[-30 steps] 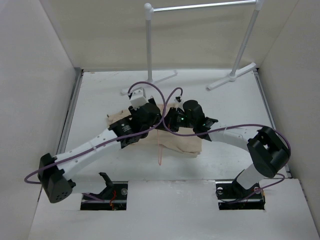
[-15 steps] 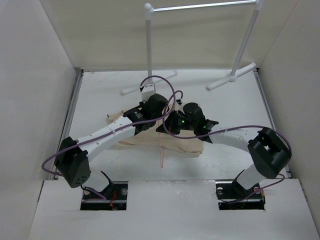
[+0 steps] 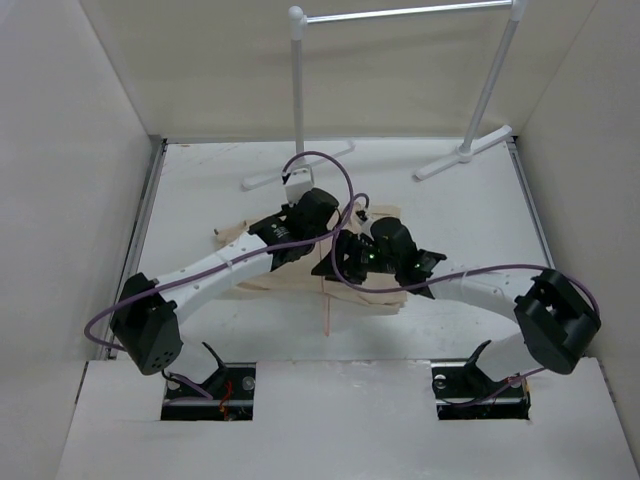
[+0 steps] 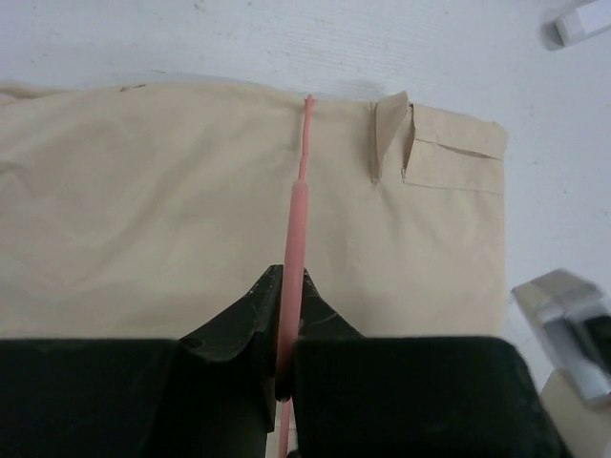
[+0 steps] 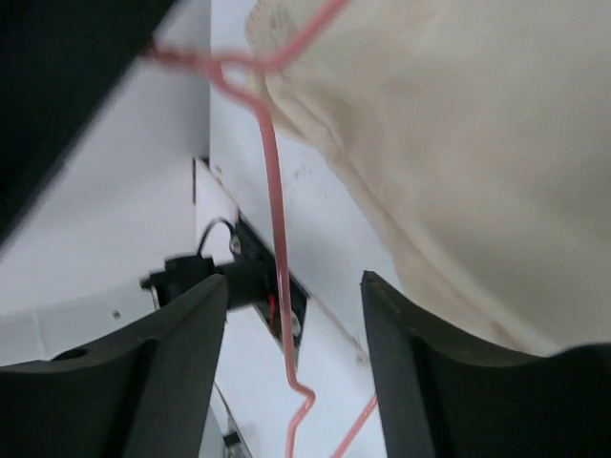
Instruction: Place the trousers on the hanger
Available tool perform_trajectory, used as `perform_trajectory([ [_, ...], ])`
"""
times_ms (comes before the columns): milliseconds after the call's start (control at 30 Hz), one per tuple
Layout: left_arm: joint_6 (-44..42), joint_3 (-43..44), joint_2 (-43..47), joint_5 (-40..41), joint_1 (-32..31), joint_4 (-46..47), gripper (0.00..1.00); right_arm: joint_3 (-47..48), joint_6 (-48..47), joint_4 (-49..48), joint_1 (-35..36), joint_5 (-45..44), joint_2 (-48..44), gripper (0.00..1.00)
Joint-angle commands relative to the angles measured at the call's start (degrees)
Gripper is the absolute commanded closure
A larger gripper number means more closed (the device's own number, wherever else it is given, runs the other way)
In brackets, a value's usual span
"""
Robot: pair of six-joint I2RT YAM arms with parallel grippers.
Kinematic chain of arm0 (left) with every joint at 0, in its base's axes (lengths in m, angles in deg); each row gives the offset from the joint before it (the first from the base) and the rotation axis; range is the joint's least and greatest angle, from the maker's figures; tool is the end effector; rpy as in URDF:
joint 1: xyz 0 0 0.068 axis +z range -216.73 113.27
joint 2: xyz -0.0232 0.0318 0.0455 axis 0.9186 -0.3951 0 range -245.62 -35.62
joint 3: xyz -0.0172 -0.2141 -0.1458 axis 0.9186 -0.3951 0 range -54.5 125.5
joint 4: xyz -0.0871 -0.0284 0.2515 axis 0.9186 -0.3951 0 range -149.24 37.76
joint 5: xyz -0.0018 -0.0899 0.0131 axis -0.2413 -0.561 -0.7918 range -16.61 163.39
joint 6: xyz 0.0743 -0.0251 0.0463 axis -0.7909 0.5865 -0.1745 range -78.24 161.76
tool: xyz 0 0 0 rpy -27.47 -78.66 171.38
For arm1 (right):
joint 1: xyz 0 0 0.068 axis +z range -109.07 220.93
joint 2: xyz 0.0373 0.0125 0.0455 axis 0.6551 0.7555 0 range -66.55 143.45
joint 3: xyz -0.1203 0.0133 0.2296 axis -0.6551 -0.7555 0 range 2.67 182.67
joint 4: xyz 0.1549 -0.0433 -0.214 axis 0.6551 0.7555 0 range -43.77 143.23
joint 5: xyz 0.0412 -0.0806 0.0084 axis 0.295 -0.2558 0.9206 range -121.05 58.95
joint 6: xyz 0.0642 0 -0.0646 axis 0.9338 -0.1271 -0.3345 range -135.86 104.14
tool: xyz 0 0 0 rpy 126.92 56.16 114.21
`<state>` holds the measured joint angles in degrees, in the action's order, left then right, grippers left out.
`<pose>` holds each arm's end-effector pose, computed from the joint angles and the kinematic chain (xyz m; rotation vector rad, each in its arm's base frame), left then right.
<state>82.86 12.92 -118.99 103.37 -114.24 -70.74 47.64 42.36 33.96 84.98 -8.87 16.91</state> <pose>0.2791 -0.2444 0.2688 -0.1768 2.0965 -0.3674 0.2373 0.2724 0.1864 0.0054 2.3486 1.4161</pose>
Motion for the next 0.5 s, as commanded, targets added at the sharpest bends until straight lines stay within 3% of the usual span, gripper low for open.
perform_trajectory([
  [0, 1.6, 3.2, 3.0, 3.3, -1.4, 0.9, 1.0, -1.7, -1.8, 2.7, 3.7, -0.2, -4.3, 0.33],
  [67, 1.6, 3.3, 2.9, 4.5, -2.0, 1.2, 1.0, -2.4, -2.1, 4.1, 5.4, -1.2, -6.0, 0.32],
  [167, 1.6, 3.0, 2.9, 5.5, -2.6, 1.8, 1.0, -2.8, -2.2, 5.5, 6.1, -2.7, -6.5, 0.4],
  [200, 1.6, 2.9, 2.9, 5.8, -2.9, 1.9, 1.0, -2.8, -2.2, 5.7, 6.1, -2.9, -6.1, 0.44],
  [367, 1.6, 2.4, 3.8, 7.6, -4.4, 2.8, 1.0, -2.3, -3.9, 3.9, 6.4, -7.0, -5.3, 0.84],
  [467, 1.7, 2.9, 5.1, 8.3, -5.4, 3.2, 1.0, -2.3, -5.0, 1.8, 6.7, -9.6, -4.7, 0.86],
])
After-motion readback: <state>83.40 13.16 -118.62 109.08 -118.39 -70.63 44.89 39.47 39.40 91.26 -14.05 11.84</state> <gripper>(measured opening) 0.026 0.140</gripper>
